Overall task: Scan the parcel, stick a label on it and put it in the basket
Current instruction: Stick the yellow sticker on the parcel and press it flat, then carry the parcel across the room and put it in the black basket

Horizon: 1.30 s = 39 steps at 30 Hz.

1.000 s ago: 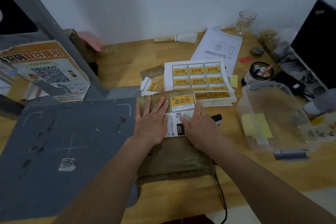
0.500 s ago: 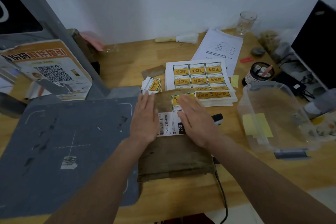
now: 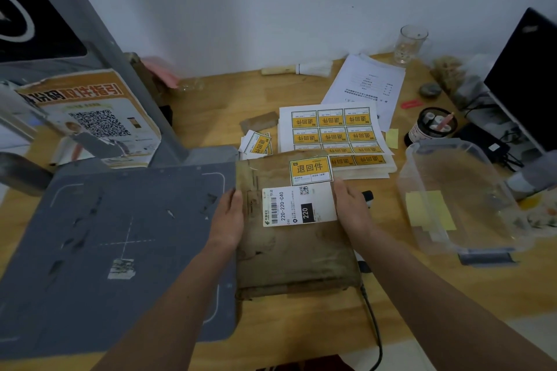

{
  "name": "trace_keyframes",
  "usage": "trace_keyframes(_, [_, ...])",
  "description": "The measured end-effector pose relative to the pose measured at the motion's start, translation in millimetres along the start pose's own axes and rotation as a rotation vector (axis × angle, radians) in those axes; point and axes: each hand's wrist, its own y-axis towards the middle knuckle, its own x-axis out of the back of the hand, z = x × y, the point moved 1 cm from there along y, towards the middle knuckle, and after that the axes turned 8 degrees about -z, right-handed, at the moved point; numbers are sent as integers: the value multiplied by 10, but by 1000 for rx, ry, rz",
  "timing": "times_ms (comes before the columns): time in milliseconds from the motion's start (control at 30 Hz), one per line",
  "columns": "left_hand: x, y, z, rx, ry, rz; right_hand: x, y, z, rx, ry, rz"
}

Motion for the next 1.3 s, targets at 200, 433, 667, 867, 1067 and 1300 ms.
trace_keyframes(200, [76,-41,179,439,-402,87,-23,41,-51,-107,-50,-85])
trace_keyframes(433, [67,-209,225,488,-305,201,1,60,-134,-294,78,-62])
trace_keyframes(667, [122,-358,184,483,-402,322,-86,19,-183,-446,287,-36])
trace_keyframes(867, [445,-296,2,379,-423,437,-67,-123,-15,-387,327,32])
trace_keyframes(1067, [746,-325,-137,192,-466,562,74,-351,483,-153,529,215])
trace_keyframes(1300, [846,-456,-454,88,-494,546,63,-433,559,-208,701,87])
